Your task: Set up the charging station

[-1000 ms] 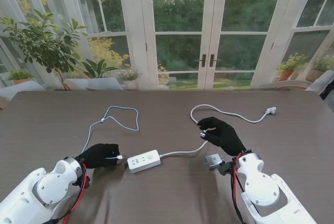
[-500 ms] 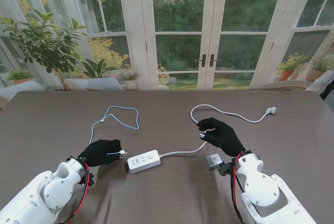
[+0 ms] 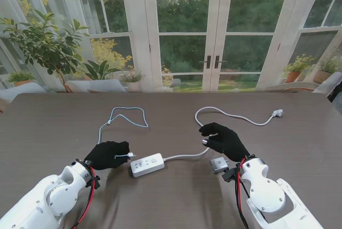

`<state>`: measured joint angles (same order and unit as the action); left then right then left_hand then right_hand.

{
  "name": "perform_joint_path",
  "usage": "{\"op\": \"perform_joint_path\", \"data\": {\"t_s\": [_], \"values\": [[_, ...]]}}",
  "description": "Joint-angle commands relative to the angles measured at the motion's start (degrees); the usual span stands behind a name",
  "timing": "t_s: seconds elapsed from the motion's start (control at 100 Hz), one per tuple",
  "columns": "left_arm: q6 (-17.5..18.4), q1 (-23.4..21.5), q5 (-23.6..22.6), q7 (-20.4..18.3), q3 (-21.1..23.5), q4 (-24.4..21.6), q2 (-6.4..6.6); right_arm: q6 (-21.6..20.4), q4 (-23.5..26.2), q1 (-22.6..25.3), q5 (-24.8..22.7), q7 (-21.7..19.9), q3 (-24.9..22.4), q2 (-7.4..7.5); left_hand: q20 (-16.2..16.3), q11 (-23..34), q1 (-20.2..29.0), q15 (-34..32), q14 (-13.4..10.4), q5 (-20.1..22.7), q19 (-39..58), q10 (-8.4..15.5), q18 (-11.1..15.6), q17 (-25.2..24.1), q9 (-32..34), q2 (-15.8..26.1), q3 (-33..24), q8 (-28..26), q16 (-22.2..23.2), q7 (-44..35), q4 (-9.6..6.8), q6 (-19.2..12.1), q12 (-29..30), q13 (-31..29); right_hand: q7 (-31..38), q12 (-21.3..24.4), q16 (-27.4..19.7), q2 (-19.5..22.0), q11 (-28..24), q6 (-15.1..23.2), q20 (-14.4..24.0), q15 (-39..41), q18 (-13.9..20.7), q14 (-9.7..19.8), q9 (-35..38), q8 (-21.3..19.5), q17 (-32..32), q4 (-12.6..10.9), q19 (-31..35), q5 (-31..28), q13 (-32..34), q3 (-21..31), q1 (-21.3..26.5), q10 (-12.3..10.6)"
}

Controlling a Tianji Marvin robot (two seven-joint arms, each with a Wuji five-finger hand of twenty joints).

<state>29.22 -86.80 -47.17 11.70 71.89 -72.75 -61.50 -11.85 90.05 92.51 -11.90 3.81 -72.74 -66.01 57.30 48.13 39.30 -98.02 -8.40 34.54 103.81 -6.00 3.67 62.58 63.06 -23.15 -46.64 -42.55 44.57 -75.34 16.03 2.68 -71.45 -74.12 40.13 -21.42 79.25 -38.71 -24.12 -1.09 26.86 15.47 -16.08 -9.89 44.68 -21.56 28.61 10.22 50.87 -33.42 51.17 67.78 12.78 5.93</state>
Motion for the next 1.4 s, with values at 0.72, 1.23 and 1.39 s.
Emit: {"op": "perform_joint_path", "data": {"t_s": [0.72,1.23,1.39], "values": [[-0.69,0.53,-0.88,5.87,-2.89,-2.82,-1.54,-6.22,-8.77,-6.61,-25.07,-5.42,0.66,4.12,-2.6,2.71,0.96,-6.34,-0.47,1.82,16.16,-0.36,2.15,2.17,9.19,0.51,-0.71,1.45,-0.48,0.09,1.64,0.0,-0.73,1.11,1.85,-9.63,-51.86,-23.09,-11.08,6.67,3.82,11.12,2.55,3.46,-0.41,-4.12,2.6,2.81,8.91,-3.62,3.98,8.19,0.51,-5.22],[-1.81,0.43,0.63,6.22,-3.95,-3.66,-2.01,-9.12,-19.18,-12.06,-34.96,0.55,5.24,5.05,-2.96,2.4,0.83,-6.22,-0.33,2.48,16.16,-0.16,1.93,2.14,9.52,0.3,-0.83,1.84,-0.41,0.65,1.53,-0.12,-0.65,1.11,4.67,-11.78,-49.45,-29.55,-14.4,5.14,4.52,17.57,3.35,4.85,0.23,-4.21,5.02,4.04,14.31,-4.07,6.11,10.47,-1.96,-6.45],[-1.81,0.6,0.92,6.29,-4.19,-3.57,-2.09,-9.37,-22.12,-13.78,-37.51,4.69,7.79,5.0,-3.08,2.35,0.82,-6.13,-0.23,2.82,16.16,-0.19,1.9,2.14,9.69,0.23,-0.87,2.04,-0.4,0.9,1.47,-0.38,-0.66,1.11,6.13,-12.28,-49.04,-30.44,-15.35,5.01,4.71,19.09,3.25,5.06,1.97,-4.54,6.33,4.13,16.06,-5.22,7.69,10.87,-2.08,-6.55]]}}
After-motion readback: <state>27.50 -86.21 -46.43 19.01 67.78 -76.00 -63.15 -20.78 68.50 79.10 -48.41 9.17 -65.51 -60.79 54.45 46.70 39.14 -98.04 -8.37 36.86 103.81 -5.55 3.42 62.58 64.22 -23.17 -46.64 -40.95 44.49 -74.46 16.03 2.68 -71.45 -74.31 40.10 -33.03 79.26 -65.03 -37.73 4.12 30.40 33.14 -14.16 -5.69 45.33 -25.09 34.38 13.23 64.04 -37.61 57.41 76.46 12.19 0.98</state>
